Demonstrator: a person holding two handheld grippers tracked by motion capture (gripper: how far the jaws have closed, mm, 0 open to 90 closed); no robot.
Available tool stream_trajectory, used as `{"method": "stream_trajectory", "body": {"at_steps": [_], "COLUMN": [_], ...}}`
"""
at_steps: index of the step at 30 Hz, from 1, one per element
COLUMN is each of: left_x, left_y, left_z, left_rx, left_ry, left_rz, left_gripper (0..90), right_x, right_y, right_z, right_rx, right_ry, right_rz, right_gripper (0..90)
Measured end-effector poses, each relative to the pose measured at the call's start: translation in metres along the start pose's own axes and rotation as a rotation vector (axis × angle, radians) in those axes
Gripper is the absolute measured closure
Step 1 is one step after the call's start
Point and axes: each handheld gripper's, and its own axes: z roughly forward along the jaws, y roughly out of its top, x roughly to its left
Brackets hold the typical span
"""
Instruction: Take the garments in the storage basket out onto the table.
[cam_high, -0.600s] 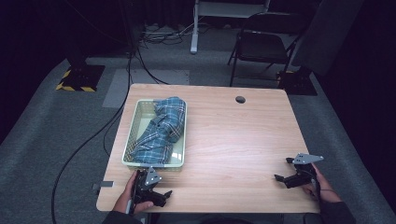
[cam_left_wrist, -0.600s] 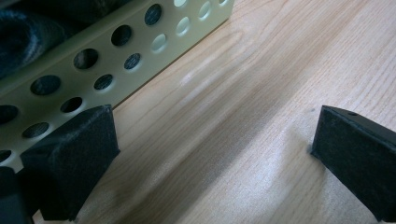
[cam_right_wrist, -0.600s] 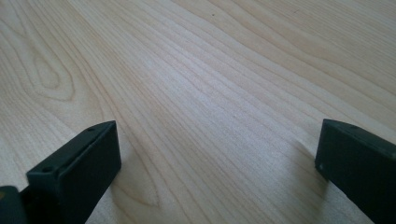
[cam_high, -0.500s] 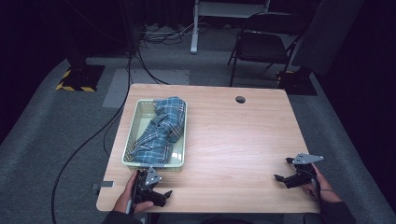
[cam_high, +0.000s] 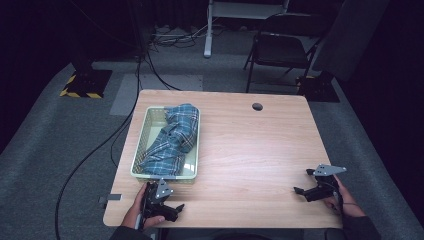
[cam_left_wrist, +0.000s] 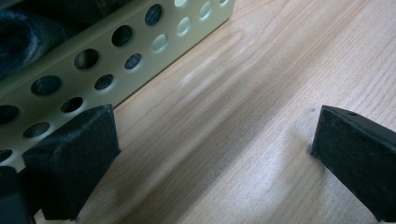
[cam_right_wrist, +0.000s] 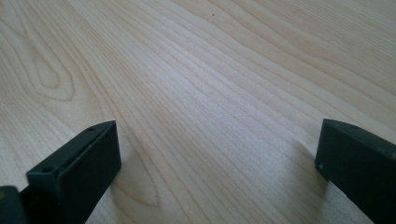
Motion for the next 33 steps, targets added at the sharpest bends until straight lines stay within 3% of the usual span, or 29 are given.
{"method": "stream_trajectory", "body": {"at_steps": [6,15,33], "left_x": [-0.004,-0.012,-0.026], "left_y": [0.005,0.011,0.024], "left_z": [-0.001,-0.003,-0.014], "left_rx": [0.043,0.062,0.020], "left_ry": [0.014,0.038,0.028], "left_rz": [0.009,0.039,0.085], "left_gripper": [0.8,3.4,3.3], "right_x": [0.000,0.000,0.000], "right_y": [0.000,0.000,0.000], "right_z": [0.000,0.000,0.000], "right_rx": [0.000,0.000,0.000], "right_ry": [0.000,0.000,0.000], "right_rz": [0.000,0.000,0.000], "right_gripper": [0.1,0.2,0.1]}}
